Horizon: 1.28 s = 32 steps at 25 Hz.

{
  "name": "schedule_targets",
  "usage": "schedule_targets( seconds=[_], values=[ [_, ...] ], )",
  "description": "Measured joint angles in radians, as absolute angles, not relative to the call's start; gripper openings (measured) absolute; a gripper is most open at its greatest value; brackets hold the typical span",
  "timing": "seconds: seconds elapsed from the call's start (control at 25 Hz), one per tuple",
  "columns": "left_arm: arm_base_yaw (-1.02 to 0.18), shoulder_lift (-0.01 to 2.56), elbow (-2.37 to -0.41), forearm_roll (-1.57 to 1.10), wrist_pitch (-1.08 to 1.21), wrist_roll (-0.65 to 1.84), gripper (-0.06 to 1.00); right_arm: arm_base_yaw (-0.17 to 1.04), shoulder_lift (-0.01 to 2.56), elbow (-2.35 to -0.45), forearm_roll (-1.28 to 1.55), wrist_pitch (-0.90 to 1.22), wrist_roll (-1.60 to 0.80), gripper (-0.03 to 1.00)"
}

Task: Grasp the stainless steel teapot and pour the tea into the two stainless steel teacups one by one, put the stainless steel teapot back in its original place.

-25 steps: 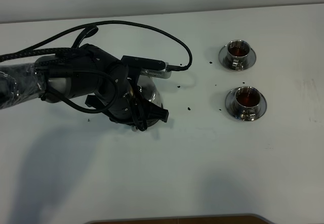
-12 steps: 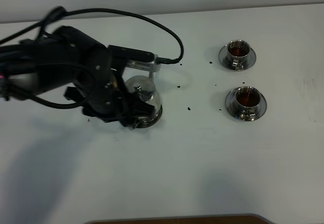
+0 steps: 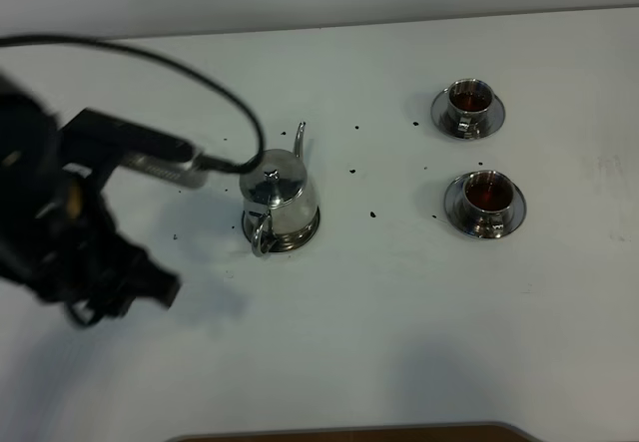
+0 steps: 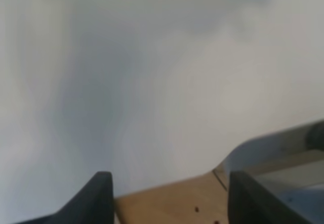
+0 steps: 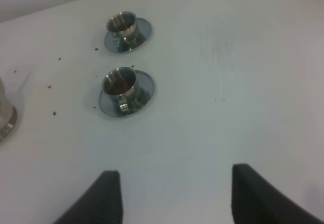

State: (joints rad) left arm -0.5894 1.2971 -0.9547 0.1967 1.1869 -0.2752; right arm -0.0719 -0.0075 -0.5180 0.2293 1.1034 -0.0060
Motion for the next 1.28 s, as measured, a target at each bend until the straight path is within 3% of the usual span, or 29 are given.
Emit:
schedule_targets(
  seconds=[0.36,0.64,1.04,1.28],
  values=[
    [-0.589,0.932,-0.620,0.239,1.127,-0.290,0.54,-0.072,-0.007,-0.518,0.229,1.103,-0.006,0.48],
    [-0.589,0.745,-0.478,0.200,1.087,-0.282,0.54,-0.072,-0.007,-0.518,0.229,1.103,0.000,0.48],
    [-0.588,0.639,-0.466,0.139,1.063,-0.195,0.54,-0.072,-0.007,-0.518,0.229,1.103,-0.006,0.48],
    [-0.435,0.569,-0.466,0.133,1.064,-0.183,0.54,-0.072,-0.007,-0.518,0.229,1.103,-0.006,0.48]
  ],
)
